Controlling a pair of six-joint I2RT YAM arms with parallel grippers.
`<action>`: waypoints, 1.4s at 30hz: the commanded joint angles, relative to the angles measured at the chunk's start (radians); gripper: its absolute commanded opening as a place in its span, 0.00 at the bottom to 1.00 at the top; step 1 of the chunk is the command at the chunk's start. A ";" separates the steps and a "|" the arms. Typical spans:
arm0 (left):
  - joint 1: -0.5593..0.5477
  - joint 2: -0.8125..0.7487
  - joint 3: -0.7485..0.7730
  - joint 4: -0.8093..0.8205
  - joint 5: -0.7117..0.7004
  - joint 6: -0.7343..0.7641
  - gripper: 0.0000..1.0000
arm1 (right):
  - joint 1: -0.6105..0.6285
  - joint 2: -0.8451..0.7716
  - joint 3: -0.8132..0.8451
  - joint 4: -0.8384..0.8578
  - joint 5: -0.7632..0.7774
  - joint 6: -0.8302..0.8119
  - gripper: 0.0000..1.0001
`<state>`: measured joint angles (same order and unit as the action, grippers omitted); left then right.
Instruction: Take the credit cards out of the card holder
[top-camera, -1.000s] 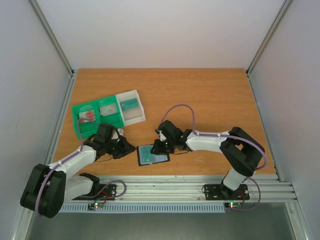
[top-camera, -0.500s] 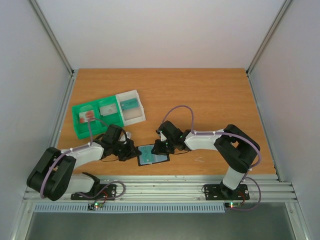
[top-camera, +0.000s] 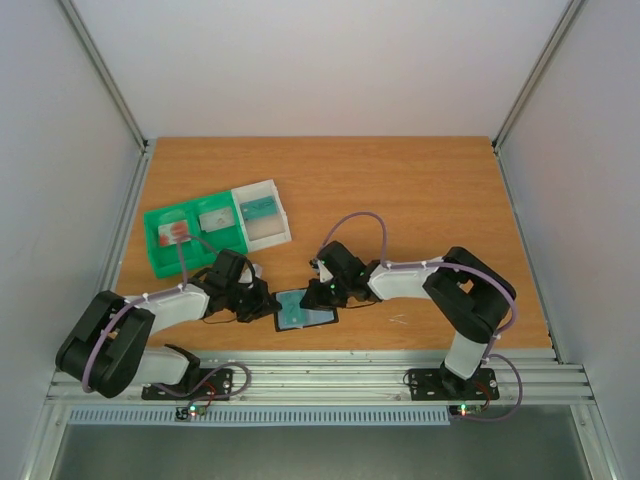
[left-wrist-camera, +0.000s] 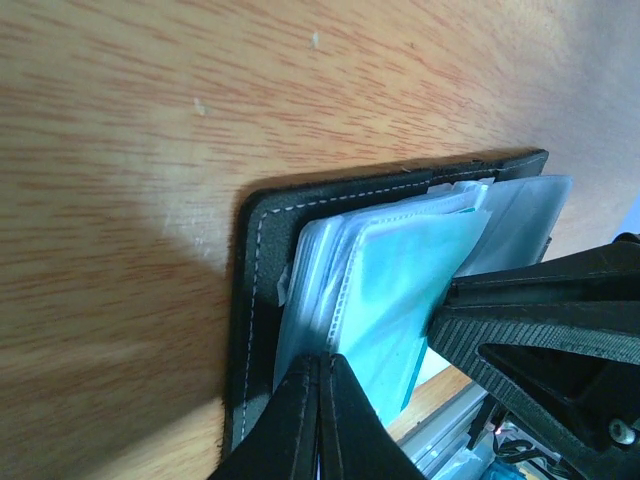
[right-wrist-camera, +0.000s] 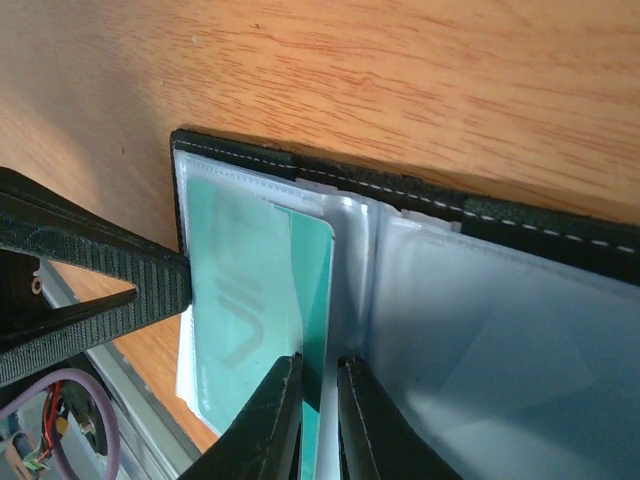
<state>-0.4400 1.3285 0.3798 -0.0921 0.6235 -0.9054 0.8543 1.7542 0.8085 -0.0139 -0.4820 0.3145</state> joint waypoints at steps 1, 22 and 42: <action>-0.006 0.011 -0.002 0.036 -0.031 0.022 0.02 | -0.003 0.030 -0.008 0.056 -0.027 0.013 0.11; -0.006 0.008 0.001 -0.006 -0.053 0.042 0.08 | -0.081 -0.090 -0.167 0.201 -0.070 0.086 0.01; -0.006 -0.024 -0.002 0.001 -0.051 0.013 0.08 | -0.111 -0.107 -0.226 0.292 -0.061 0.145 0.01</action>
<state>-0.4404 1.3266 0.3798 -0.0887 0.6167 -0.8867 0.7677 1.7199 0.6300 0.2729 -0.5774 0.4381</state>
